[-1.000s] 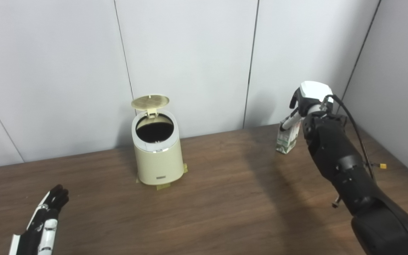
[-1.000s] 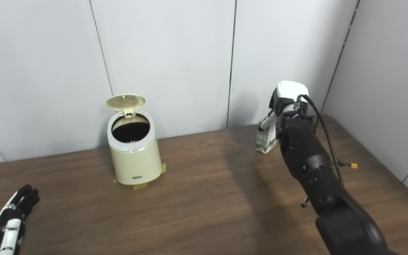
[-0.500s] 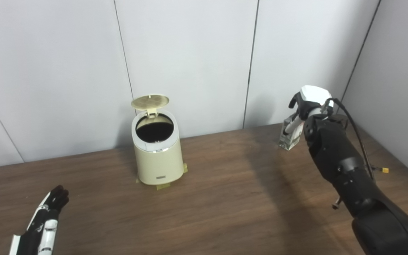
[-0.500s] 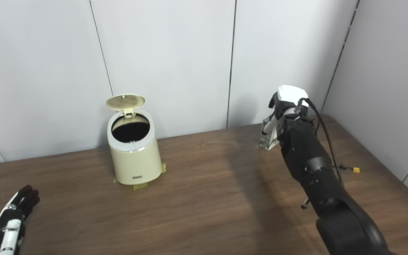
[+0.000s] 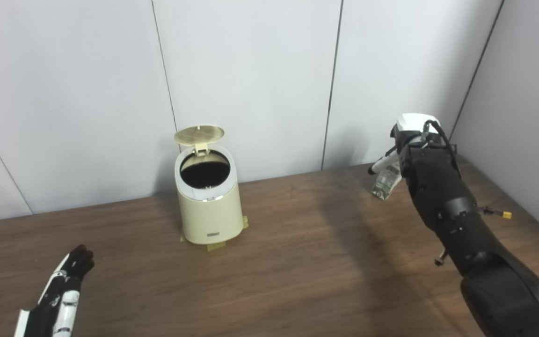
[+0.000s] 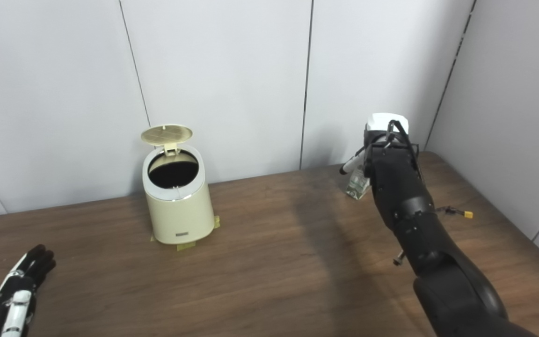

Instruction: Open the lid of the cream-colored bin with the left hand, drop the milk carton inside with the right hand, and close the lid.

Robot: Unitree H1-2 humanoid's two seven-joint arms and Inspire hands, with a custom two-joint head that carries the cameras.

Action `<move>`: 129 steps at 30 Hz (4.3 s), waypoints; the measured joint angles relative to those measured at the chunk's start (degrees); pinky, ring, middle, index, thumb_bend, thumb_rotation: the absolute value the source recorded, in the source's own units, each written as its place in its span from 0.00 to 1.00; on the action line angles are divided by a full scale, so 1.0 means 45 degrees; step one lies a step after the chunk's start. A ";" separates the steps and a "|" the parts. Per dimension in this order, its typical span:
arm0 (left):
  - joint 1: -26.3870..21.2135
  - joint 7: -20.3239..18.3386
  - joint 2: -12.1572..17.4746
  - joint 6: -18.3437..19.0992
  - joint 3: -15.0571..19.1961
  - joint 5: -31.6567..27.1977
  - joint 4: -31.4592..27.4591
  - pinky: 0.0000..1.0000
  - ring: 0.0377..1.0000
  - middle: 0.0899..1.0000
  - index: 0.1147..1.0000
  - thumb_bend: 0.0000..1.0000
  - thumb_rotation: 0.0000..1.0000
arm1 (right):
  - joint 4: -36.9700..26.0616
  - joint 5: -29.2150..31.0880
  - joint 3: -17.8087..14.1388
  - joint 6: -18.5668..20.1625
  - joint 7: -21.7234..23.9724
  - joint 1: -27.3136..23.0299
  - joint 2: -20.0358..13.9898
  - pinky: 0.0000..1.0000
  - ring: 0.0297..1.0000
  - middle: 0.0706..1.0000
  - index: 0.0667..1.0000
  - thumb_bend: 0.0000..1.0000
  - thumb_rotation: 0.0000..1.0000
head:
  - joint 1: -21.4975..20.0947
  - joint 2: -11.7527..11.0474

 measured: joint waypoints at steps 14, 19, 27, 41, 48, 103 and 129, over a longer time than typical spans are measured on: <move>0.0123 -0.0081 -0.0007 0.0109 0.0005 -0.0005 -0.0004 1.00 0.92 0.90 0.90 0.34 0.78 | 0.0307 0.0119 -0.0758 0.0010 0.0534 -0.0021 0.0050 0.50 0.66 0.75 0.87 0.93 0.48 | -0.0020 0.0059; 0.0134 -0.0080 -0.0010 0.0168 -0.0008 0.0009 -0.0005 1.00 0.92 0.90 0.90 0.32 0.78 | 0.0306 0.0922 -0.0858 0.0010 0.0504 -0.0004 0.0051 0.46 0.63 0.75 0.90 0.92 0.46 | 0.0019 0.0020; 0.0133 -0.0072 -0.0017 0.0176 -0.0033 0.0052 -0.0010 1.00 0.91 0.90 0.90 0.31 0.79 | 0.0289 0.2011 -0.0778 0.0007 0.0064 0.0027 0.0052 0.39 0.54 0.65 0.83 0.93 0.46 | 0.0078 -0.0019; 0.0139 -0.0053 -0.0033 0.0363 -0.0076 0.0069 -0.0309 1.00 0.92 0.90 0.90 0.31 0.79 | -0.0301 0.2587 0.0422 0.0008 0.0378 0.0401 -0.0522 0.42 0.56 0.66 0.80 0.94 0.46 | 0.0078 -0.0566; 0.0145 -0.0066 -0.0063 0.0342 -0.0117 0.0071 -0.0193 1.00 0.91 0.89 0.89 0.30 0.79 | 0.0227 0.2217 0.0572 0.0008 0.1351 0.0425 -0.0555 0.59 0.72 0.76 0.80 0.96 0.65 | 0.0098 -0.0683; 0.0265 -0.0091 -0.0017 0.0349 -0.0186 0.0241 -0.0390 1.00 0.91 0.90 0.89 0.28 0.77 | -0.0260 0.3853 0.6440 -0.7050 -0.1048 0.0116 -0.4094 0.94 0.97 0.95 0.93 0.95 0.08 | 0.0000 -0.0195; 0.0609 -0.0080 0.0098 0.0395 -0.0199 0.0274 -0.1007 0.98 0.91 0.90 0.89 0.28 0.78 | 0.2348 0.2429 0.7420 -1.0317 -0.3294 -0.1213 -0.3866 0.86 0.88 0.84 0.82 0.90 0.11 | 0.0117 0.0176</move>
